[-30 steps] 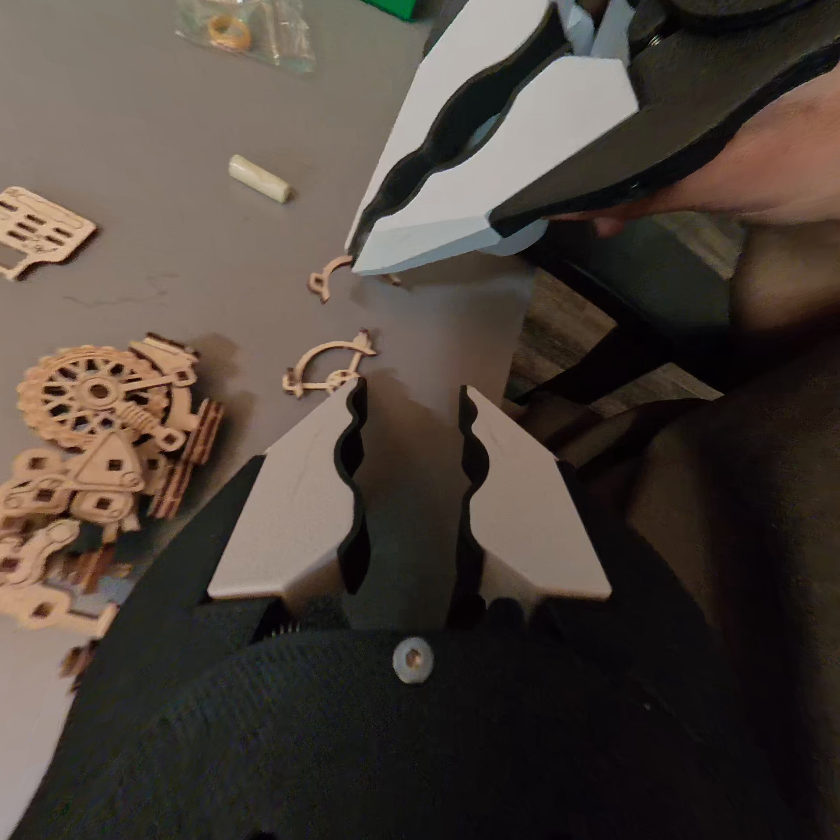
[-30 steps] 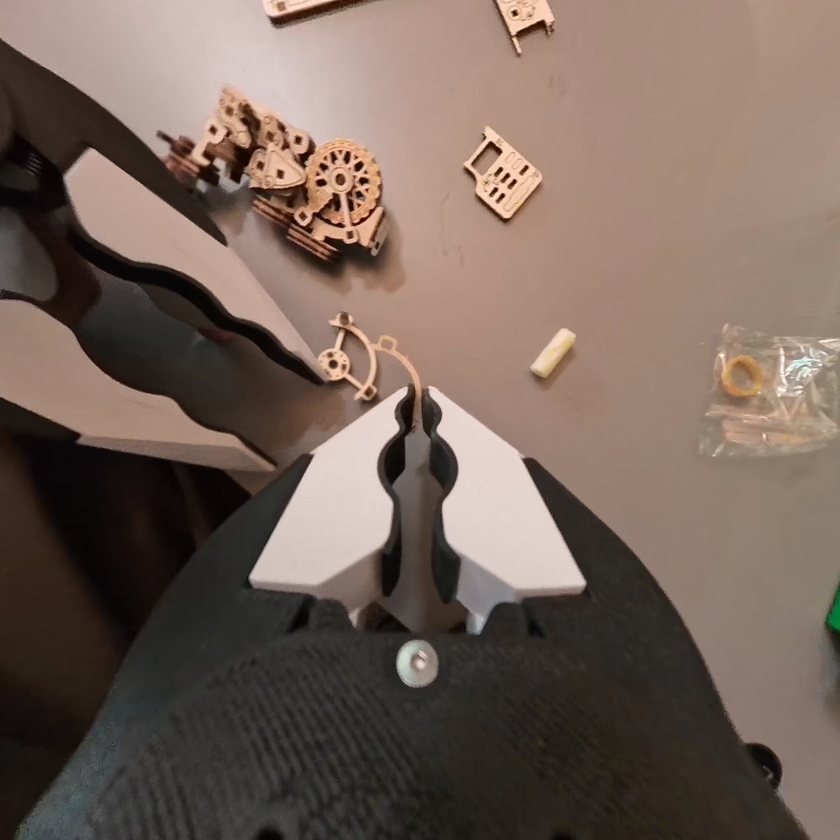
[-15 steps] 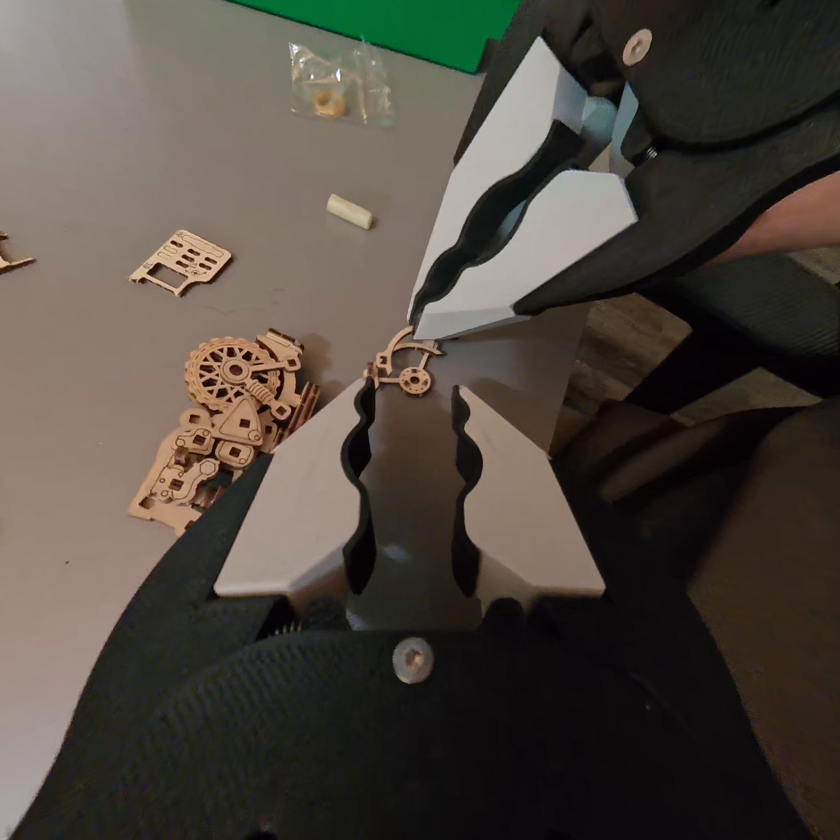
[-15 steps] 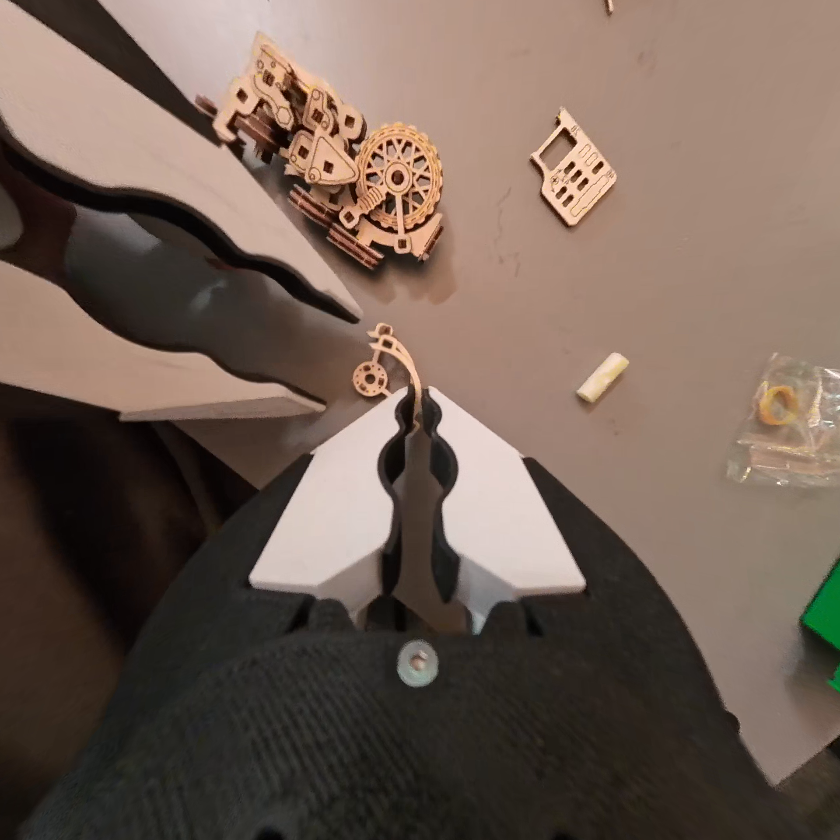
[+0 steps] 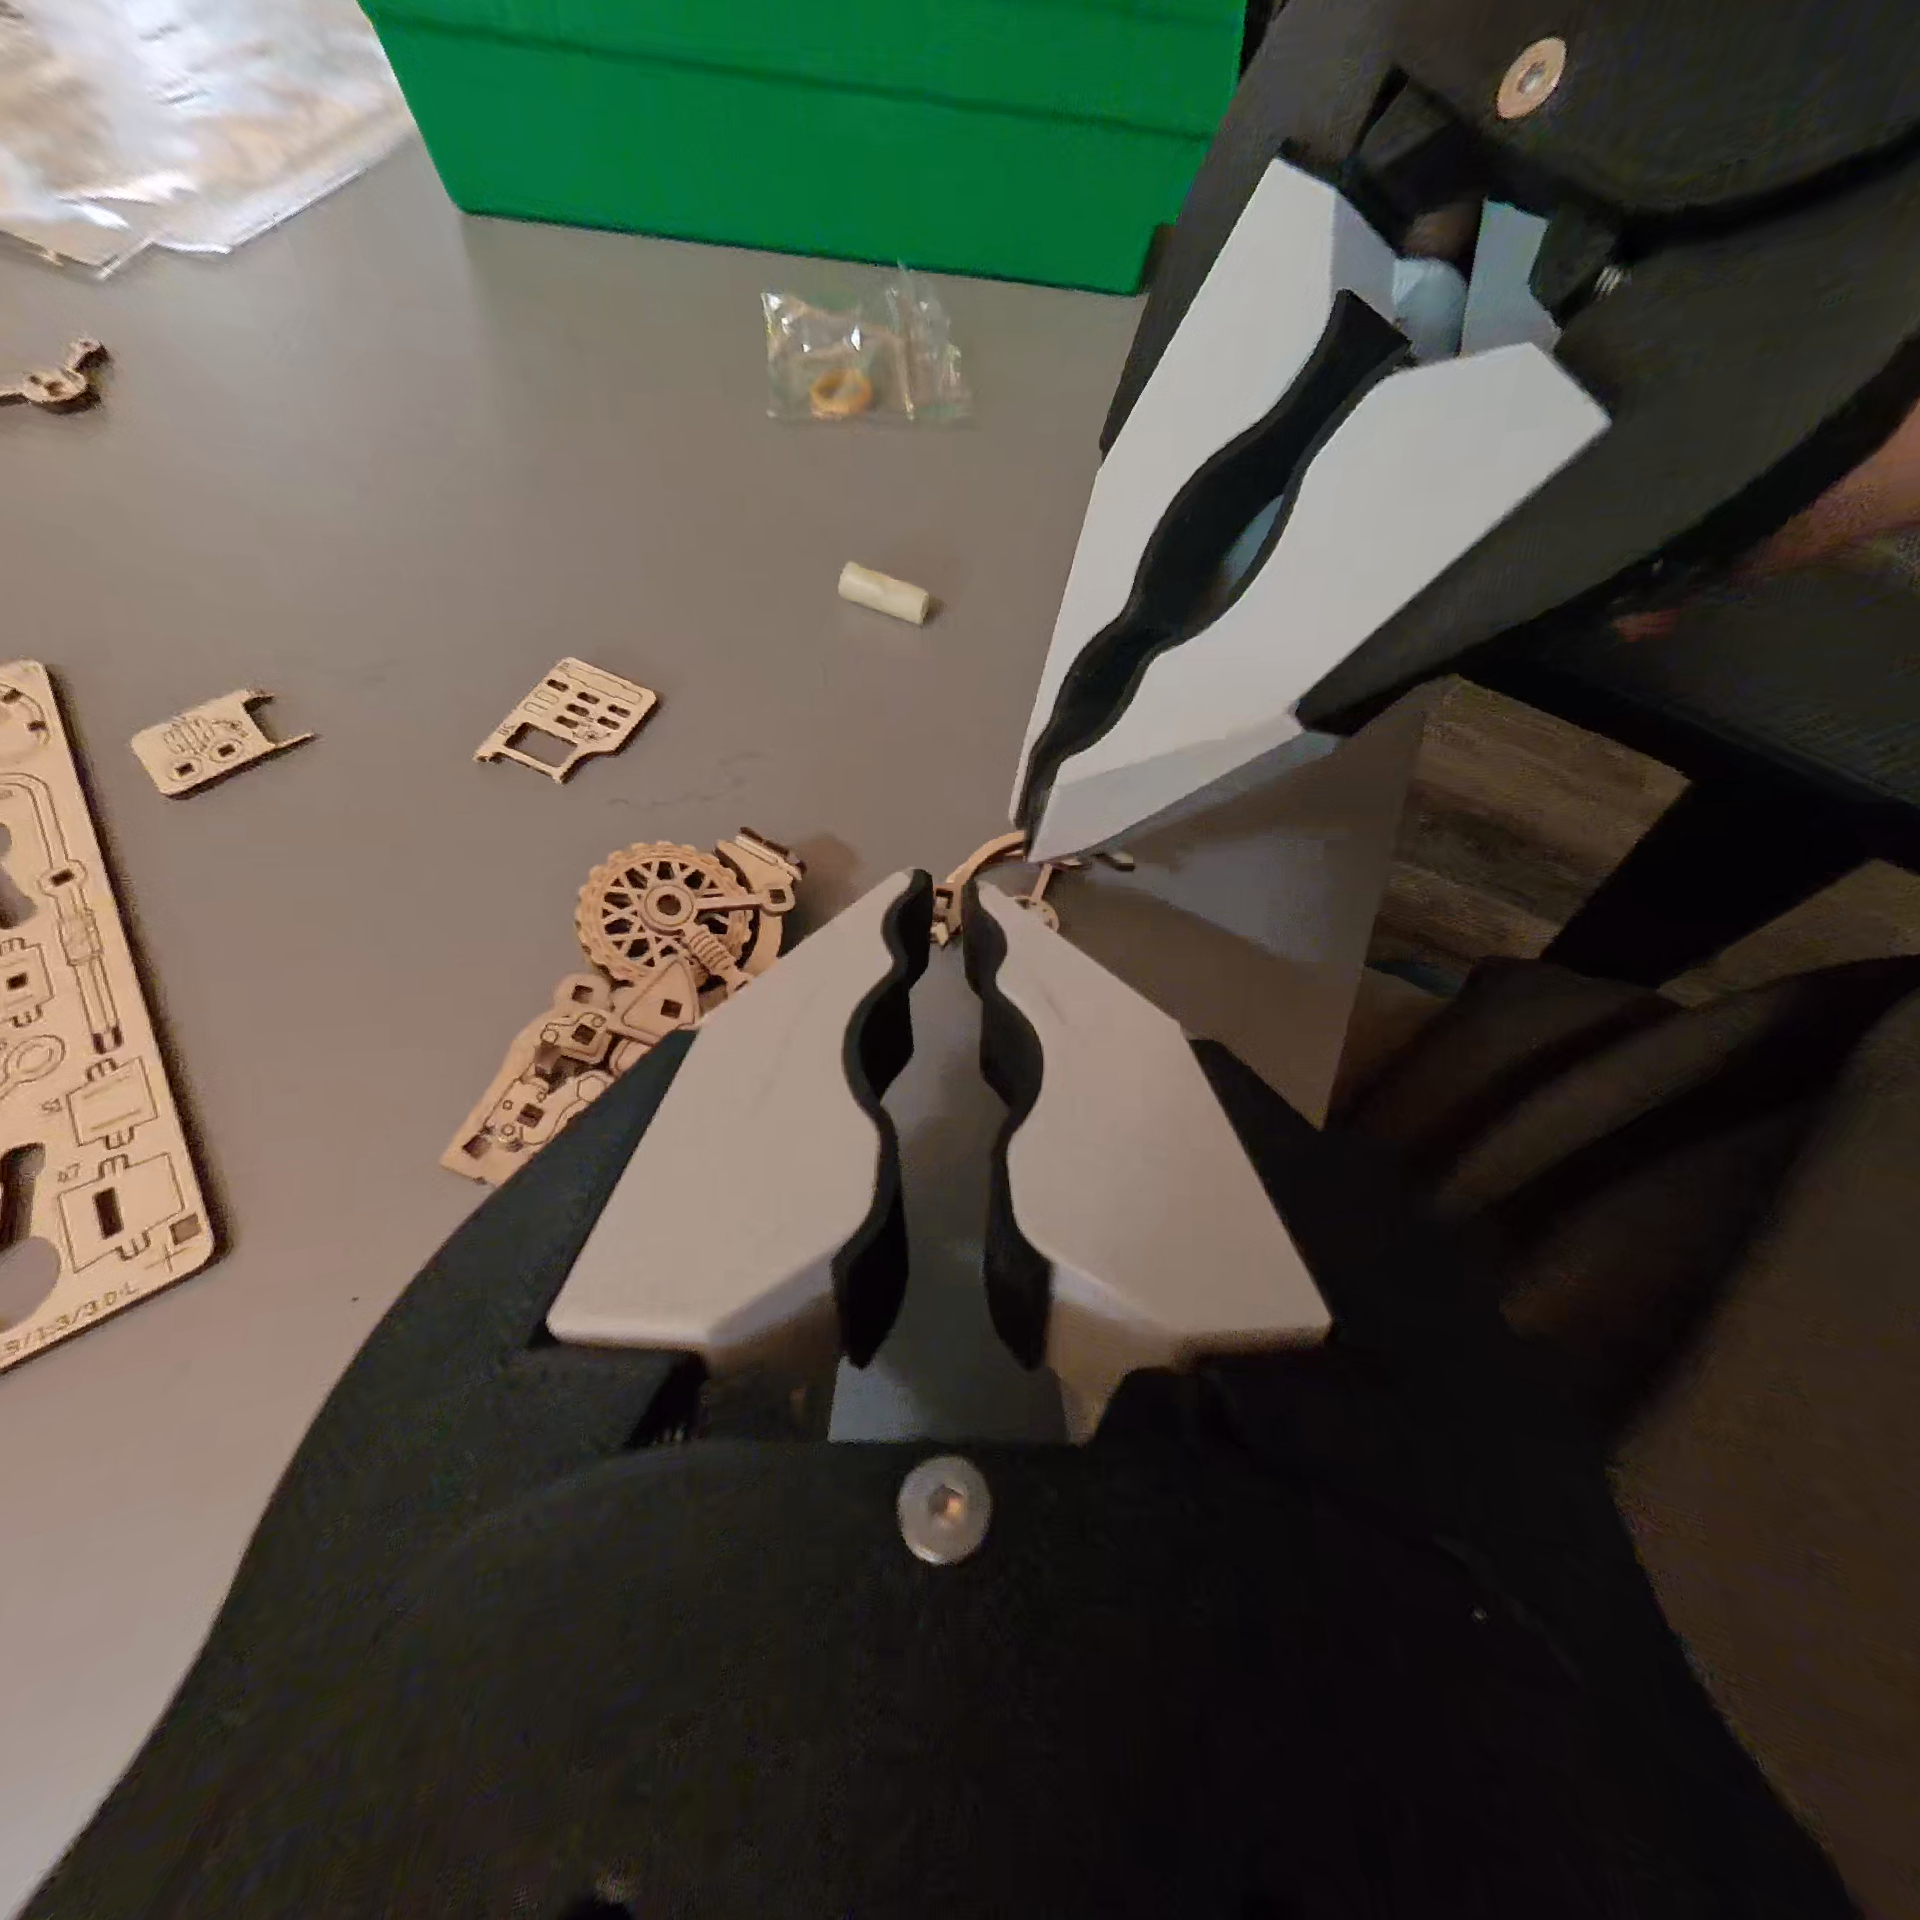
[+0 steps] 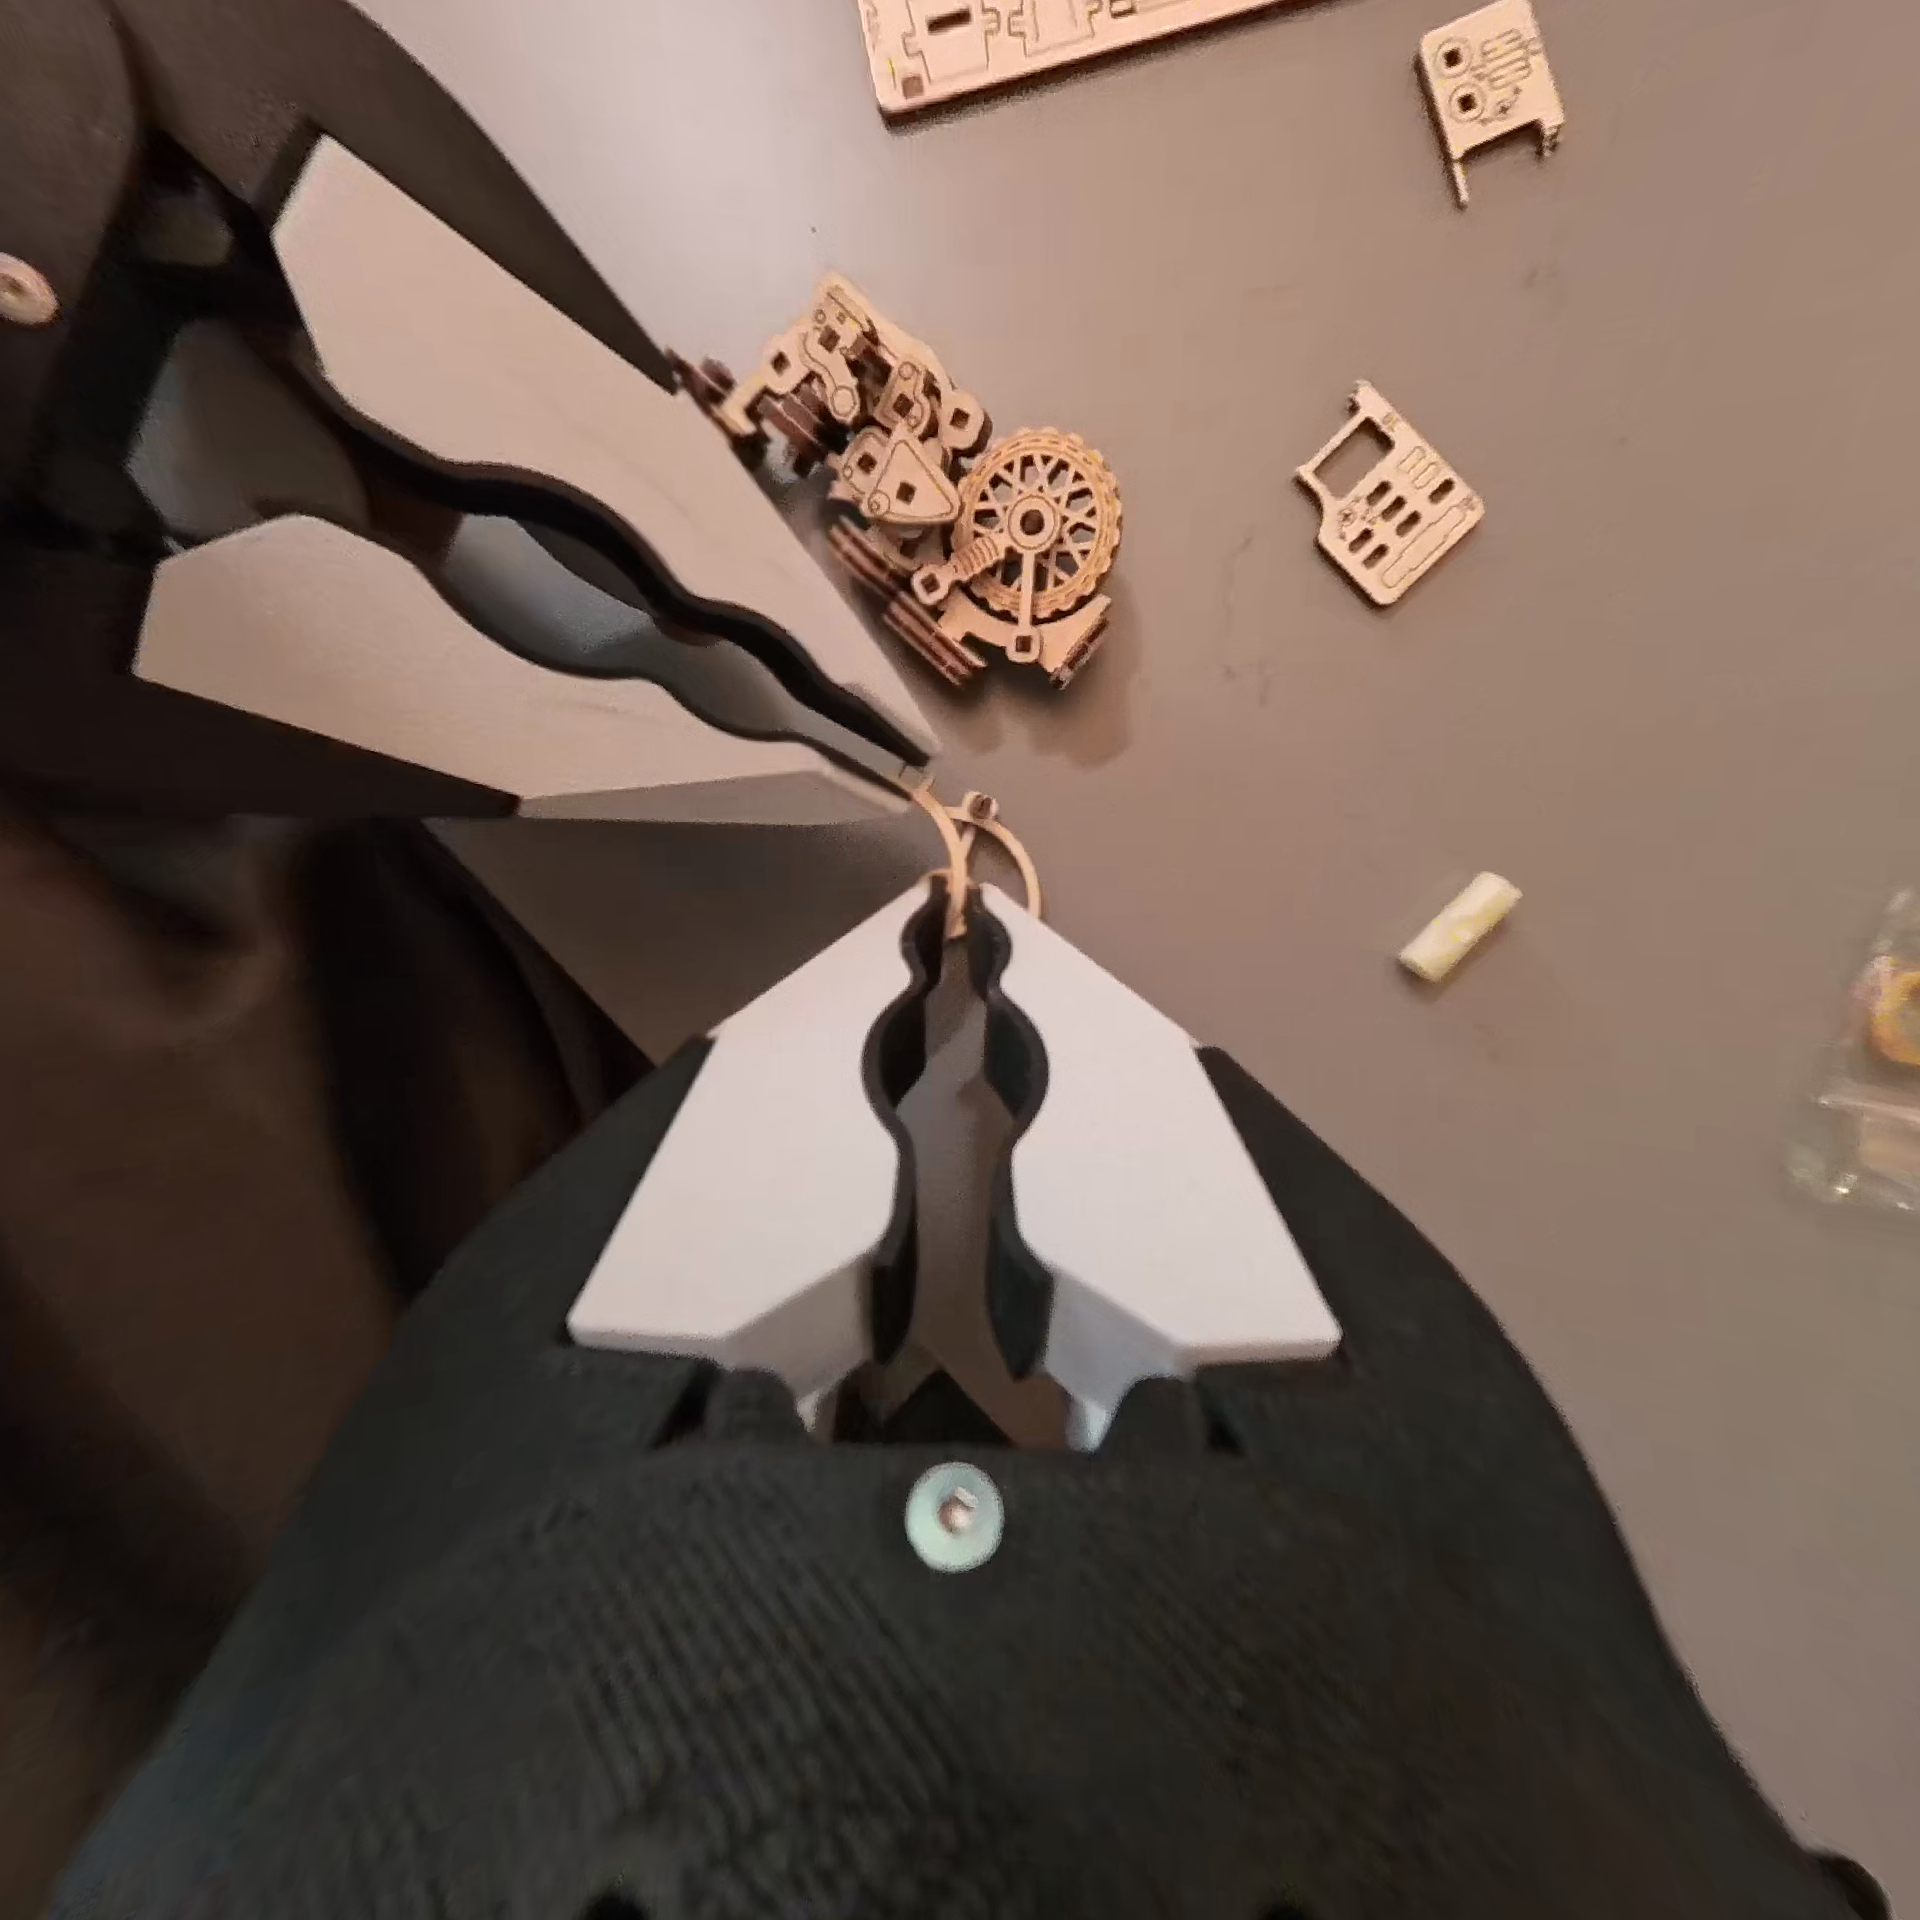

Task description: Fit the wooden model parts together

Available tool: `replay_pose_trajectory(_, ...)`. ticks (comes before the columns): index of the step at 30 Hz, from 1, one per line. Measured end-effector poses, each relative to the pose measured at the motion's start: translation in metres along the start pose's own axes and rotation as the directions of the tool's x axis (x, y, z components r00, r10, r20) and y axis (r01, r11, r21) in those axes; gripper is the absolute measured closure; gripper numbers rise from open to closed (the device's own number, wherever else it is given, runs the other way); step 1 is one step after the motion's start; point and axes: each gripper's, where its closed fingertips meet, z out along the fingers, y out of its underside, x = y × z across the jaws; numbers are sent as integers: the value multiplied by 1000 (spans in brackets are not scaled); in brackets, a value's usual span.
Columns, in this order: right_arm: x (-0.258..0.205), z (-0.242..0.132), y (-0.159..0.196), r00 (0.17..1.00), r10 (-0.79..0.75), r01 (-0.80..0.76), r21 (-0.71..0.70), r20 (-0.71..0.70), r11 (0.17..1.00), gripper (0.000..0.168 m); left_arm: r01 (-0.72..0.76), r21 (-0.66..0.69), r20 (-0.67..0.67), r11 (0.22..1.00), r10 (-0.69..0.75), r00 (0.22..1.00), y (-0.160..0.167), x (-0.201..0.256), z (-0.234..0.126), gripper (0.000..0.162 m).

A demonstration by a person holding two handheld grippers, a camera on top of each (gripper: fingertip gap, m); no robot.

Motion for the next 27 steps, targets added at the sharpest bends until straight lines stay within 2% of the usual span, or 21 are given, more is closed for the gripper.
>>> replay_pose_trajectory(1, 1, -1, 0, 1000, 6, -7, 14, 10, 1000, 166, -5, -8, -2, 1000, 5, 1000, 1, 1, 0, 160)
replay_pose_trajectory(5, 7, -6, 4, 1000, 2, -3, 37, 14, 999, 166, -19, -26, -29, 999, 18, 999, 4, 6, 2, 154)
replay_pose_trajectory(7, 10, -5, 7, 1000, -2, 1, 43, 18, 999, 166, -22, -23, -27, 999, 21, 999, 3, 6, 3, 160)
replay_pose_trajectory(10, 12, -4, 8, 999, -12, 10, 68, 31, 998, 166, -10, -30, -27, 1000, 10, 1000, 4, 5, 4, 161)
replay_pose_trajectory(18, 15, 0, 10, 997, 22, -32, 124, 80, 992, 166, 99, -21, -90, 995, -100, 991, 1, 7, 5, 154)
replay_pose_trajectory(27, 16, -1, -1, 994, 49, -66, 187, 94, 980, 167, 68, -2, -70, 998, -68, 995, -1, 7, 5, 152)
